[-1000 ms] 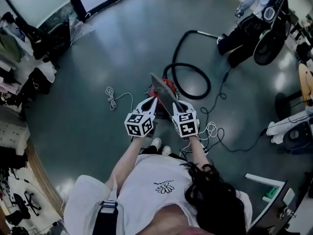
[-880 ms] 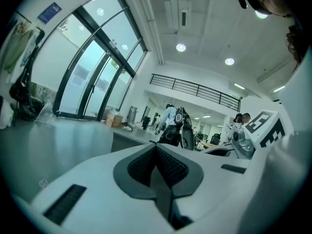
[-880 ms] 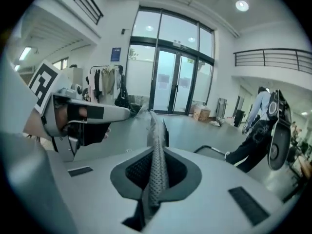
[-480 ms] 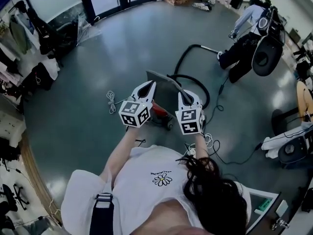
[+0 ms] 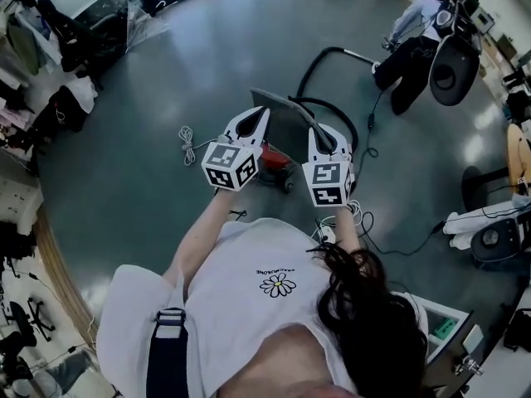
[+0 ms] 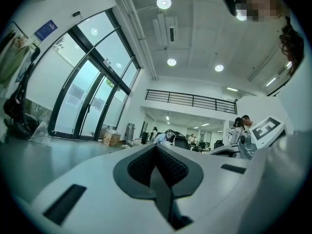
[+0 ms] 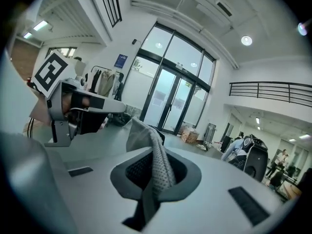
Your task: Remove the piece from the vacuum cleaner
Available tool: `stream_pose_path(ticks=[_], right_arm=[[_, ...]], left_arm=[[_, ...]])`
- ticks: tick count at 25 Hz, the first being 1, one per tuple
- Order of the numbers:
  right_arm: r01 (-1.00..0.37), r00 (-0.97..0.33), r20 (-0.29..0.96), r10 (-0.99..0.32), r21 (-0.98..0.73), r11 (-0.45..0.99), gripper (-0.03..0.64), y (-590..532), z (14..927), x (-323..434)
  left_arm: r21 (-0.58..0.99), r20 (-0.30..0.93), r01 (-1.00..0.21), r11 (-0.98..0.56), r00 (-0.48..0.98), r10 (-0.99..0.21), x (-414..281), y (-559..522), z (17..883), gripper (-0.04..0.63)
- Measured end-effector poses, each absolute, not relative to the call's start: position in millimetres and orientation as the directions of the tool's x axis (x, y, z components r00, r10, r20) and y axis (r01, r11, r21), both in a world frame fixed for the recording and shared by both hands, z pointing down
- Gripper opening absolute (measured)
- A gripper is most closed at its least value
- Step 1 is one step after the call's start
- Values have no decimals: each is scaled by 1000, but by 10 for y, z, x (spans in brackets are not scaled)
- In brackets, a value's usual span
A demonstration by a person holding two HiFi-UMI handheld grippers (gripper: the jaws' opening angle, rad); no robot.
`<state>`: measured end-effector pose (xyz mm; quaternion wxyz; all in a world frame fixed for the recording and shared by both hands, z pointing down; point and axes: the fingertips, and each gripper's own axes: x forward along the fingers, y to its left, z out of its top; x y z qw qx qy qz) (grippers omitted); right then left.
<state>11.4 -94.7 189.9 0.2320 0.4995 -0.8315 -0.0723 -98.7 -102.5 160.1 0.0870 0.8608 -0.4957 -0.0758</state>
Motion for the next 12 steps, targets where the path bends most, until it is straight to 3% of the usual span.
stream_pose_path(ticks=[12], right_arm=[[-800,-382,273,-883,381,464,25,-1010,1802,163]], left_arm=[[222,-42,-841,-493,497,-867,-979,-1082,1644,3]])
